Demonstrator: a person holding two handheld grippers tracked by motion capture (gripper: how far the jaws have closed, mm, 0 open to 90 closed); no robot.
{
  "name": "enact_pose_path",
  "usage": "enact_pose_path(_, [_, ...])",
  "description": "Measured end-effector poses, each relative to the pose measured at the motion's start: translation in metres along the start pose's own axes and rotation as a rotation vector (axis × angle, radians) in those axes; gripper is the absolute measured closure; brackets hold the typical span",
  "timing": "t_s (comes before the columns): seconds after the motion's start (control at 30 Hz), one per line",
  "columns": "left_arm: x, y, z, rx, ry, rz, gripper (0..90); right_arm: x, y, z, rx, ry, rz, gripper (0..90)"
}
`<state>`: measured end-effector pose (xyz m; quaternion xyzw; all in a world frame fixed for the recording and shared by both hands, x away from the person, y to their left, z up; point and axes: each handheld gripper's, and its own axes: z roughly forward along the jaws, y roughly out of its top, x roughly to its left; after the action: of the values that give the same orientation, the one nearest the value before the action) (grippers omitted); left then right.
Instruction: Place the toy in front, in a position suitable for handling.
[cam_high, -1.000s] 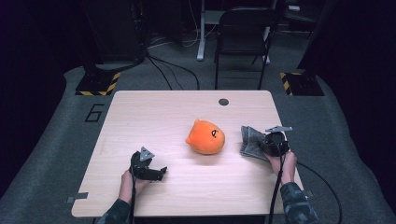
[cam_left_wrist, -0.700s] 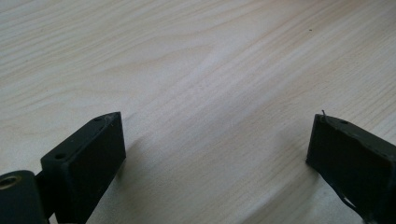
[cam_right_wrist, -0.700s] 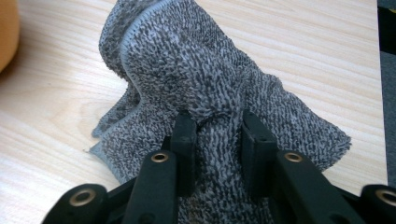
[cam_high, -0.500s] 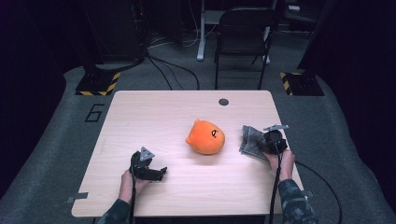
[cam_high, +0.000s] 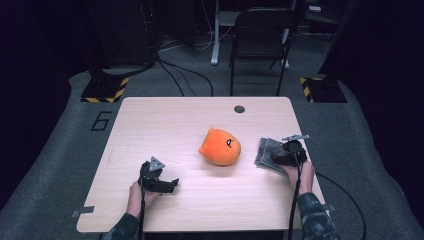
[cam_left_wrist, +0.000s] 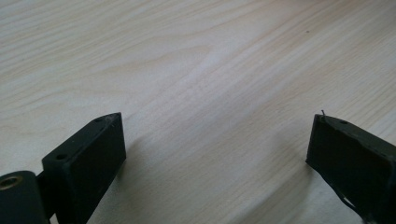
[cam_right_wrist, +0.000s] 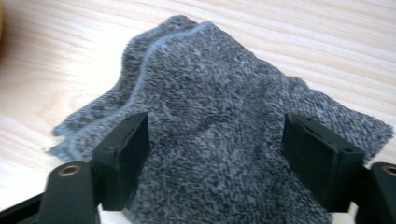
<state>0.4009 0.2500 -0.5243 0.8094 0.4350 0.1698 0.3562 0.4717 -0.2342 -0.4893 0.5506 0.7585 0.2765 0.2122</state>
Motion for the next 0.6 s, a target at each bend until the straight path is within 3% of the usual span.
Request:
enact_pose_path(0.17, [0.000,0.013,-0.005,-0.047,-0.024,-0.022,6.0,0.003,0.000,-0.002,-0.004,0.027,-0.018,18.8])
enact_pose_path(0.3, [-0.003,0.029,-0.008,-0.087,-0.046,0.005,6.7,0.005,0.000,-0.006,-0.014,0.031,-0.018,18.4])
enact_pose_path(0.5, [-0.003,0.051,-0.004,-0.122,-0.072,0.014,7.9,0.003,0.000,-0.010,-0.020,0.040,-0.003,18.3])
enact_pose_path(0.6, [-0.001,0.060,0.000,-0.122,-0.085,0.023,8.2,0.002,0.000,-0.011,-0.027,0.043,-0.007,18.3])
